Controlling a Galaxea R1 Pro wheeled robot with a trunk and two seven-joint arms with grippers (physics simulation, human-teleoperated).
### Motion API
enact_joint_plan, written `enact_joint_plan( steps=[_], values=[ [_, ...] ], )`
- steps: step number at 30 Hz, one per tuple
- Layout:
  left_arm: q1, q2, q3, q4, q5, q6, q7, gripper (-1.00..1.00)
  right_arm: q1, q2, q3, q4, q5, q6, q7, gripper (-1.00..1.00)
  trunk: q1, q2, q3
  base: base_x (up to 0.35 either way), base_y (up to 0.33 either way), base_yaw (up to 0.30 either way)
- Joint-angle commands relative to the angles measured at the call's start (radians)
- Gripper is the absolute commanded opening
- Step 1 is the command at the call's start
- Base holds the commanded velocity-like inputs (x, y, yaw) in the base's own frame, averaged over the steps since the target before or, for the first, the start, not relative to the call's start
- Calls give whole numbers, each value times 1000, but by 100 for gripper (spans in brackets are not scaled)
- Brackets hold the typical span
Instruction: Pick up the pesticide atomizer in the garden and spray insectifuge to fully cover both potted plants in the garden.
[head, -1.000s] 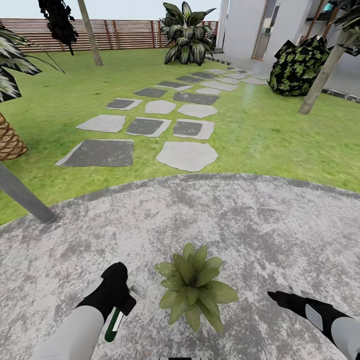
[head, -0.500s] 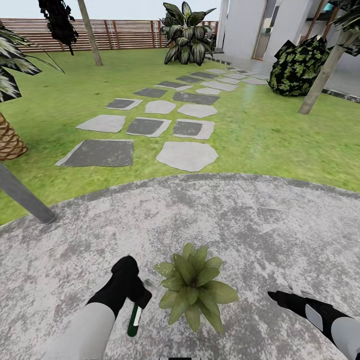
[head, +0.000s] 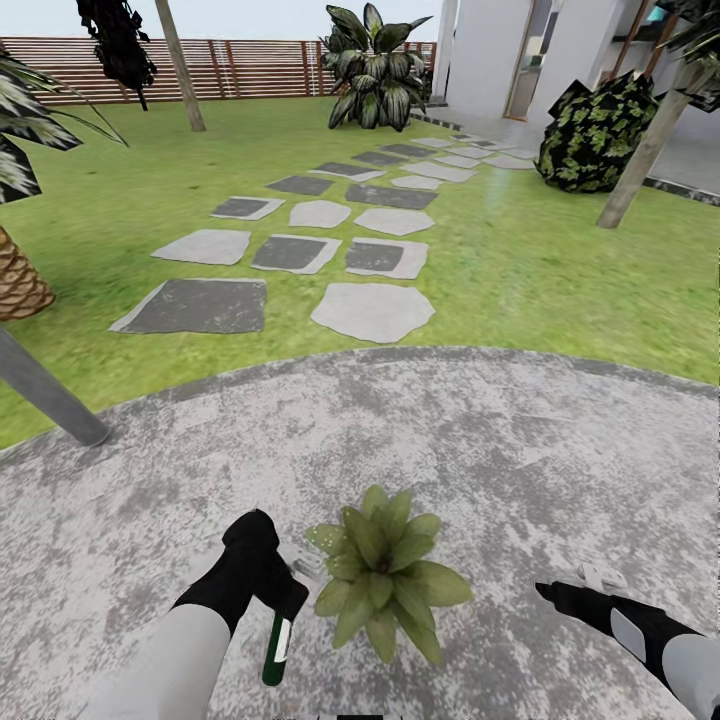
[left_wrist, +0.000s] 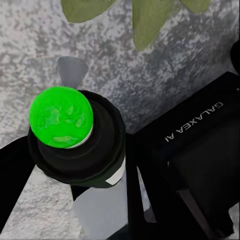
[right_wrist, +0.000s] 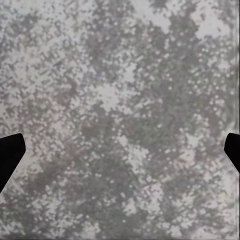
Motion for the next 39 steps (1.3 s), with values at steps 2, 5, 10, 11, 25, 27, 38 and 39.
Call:
enact_joint_plan(
  steps=[2, 5, 10, 11, 25, 27, 38, 39],
  values=[
    [0, -2, 5, -1, -13, 3, -21, -100, 0, -1, 7, -1, -11, 5, 2, 100, 0, 0, -1, -110, -250, 0],
    [0, -2, 4, -1, -19, 1, -24, -100, 0, -1, 7, -1, -11, 5, 2, 100, 0, 0, -1, -133, -271, 0],
    [0, -2, -79, -1, -22, 1, -24, -100, 0, -1, 7, -1, -11, 5, 2, 100, 0, 0, -1, -85, -147, 0],
    [0, -2, -105, -1, -22, 2, -24, -100, 0, -1, 7, -1, -11, 5, 2, 100, 0, 0, -1, -13, -20, 66],
    [0, -2, -139, -1, -157, 4, -24, -100, 0, -1, 7, -1, -11, 5, 2, 100, 0, 0, -1, -1, -2, 98],
    [0, -2, -140, 0, -161, 4, -24, -100, 0, -1, 7, -1, -11, 5, 2, 100, 0, 0, -1, 0, 0, 1],
    [0, -2, -139, 0, -163, 4, -24, -100, 0, -1, 7, -1, -11, 5, 2, 100, 0, 0, -1, -55, -90, 0],
    [0, -2, -139, 0, -163, 4, -24, -100, 0, -1, 7, -1, -11, 5, 2, 100, 0, 0, -1, -3, -4, 0]
  ],
)
